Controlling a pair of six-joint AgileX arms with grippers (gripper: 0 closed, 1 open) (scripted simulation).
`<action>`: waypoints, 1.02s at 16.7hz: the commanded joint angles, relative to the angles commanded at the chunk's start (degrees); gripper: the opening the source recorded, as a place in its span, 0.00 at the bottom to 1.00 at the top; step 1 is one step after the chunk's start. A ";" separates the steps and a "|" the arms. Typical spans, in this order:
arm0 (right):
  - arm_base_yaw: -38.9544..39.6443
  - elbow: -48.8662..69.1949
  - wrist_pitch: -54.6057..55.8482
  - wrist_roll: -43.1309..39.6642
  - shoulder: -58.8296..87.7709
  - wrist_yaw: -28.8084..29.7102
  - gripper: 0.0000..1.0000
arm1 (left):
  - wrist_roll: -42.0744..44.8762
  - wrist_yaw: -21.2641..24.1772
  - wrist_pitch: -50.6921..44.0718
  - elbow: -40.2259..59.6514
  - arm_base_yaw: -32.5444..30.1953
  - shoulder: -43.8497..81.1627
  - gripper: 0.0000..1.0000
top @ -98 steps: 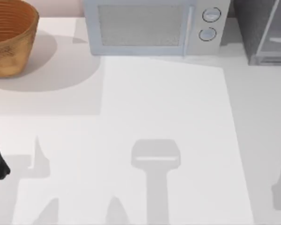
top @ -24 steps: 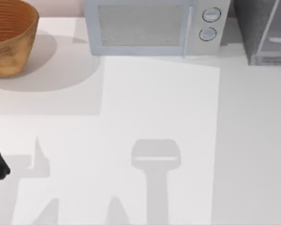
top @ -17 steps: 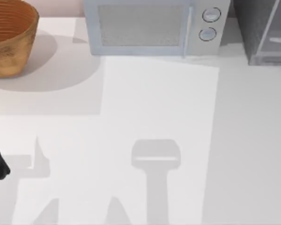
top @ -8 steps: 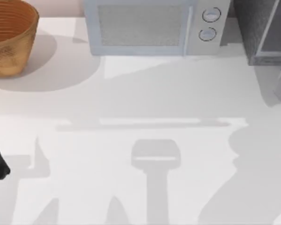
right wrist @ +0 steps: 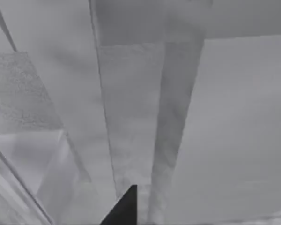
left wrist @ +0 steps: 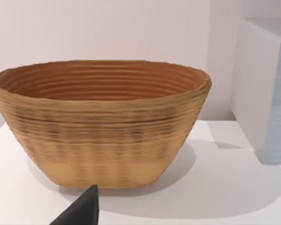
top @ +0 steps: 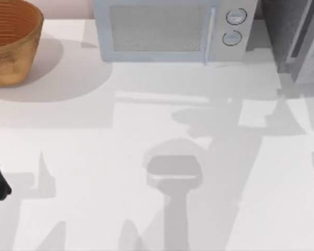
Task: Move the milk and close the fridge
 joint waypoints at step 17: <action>-0.78 25.49 -5.42 -0.11 20.76 0.72 1.00 | 0.00 0.00 0.00 0.00 0.00 0.00 1.00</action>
